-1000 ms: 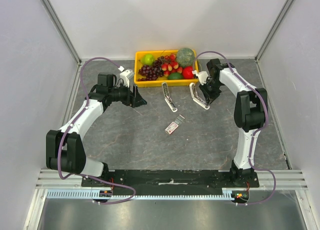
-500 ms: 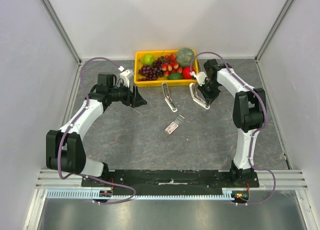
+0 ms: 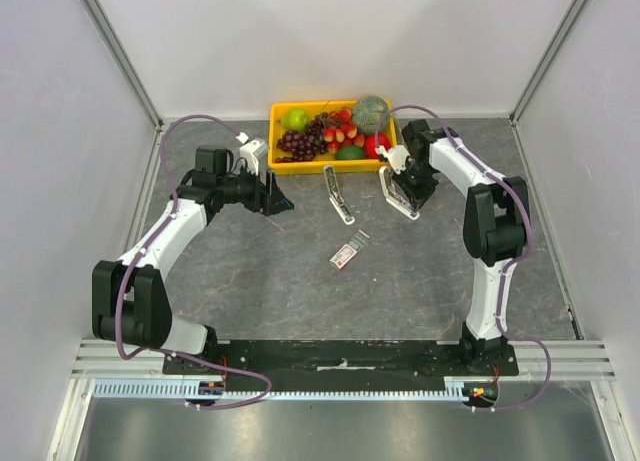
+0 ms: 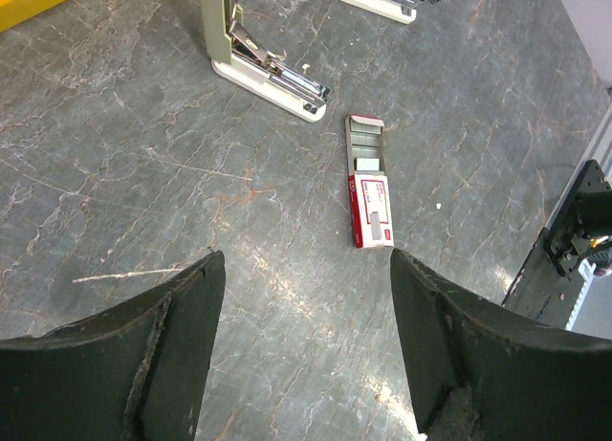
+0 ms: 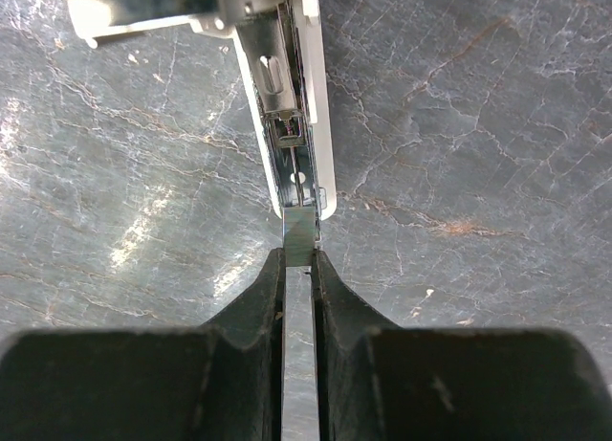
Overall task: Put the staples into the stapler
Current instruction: Install the staple into the stapler.
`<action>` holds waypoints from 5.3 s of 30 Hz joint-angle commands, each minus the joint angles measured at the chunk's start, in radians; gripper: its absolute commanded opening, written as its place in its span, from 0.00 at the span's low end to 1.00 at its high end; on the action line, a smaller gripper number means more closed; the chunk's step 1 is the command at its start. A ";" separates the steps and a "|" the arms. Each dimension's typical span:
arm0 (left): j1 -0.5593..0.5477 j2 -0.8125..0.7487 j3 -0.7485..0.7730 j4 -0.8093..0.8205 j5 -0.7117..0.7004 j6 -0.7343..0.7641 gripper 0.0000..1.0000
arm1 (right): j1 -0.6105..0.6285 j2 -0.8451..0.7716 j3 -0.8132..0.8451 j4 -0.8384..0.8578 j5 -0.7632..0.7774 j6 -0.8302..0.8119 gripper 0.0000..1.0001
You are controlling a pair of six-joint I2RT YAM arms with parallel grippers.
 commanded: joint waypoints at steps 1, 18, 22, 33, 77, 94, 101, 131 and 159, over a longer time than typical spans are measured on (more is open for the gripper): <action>0.005 -0.001 0.000 0.032 0.025 0.025 0.76 | 0.006 -0.016 0.006 0.007 0.032 -0.017 0.08; 0.005 -0.001 0.001 0.032 0.023 0.025 0.76 | 0.034 0.007 0.017 0.004 0.074 -0.033 0.09; 0.005 0.000 0.000 0.032 0.025 0.025 0.76 | 0.034 0.018 0.026 0.004 0.075 -0.035 0.09; 0.005 0.002 -0.002 0.032 0.023 0.025 0.76 | 0.038 0.027 0.045 0.004 0.071 -0.040 0.09; 0.005 0.002 -0.002 0.032 0.023 0.027 0.76 | 0.049 0.048 0.071 0.007 0.115 -0.041 0.10; 0.005 0.003 0.000 0.032 0.022 0.025 0.76 | 0.055 0.027 0.056 0.007 0.105 -0.046 0.27; 0.007 -0.001 -0.002 0.033 0.020 0.025 0.76 | 0.055 0.015 0.053 0.020 0.094 -0.046 0.34; 0.010 -0.003 -0.005 0.030 0.022 0.025 0.76 | 0.015 -0.107 -0.156 0.216 0.048 -0.059 0.34; 0.011 -0.003 -0.008 0.035 0.023 0.025 0.76 | 0.017 -0.119 -0.133 0.222 0.046 -0.067 0.34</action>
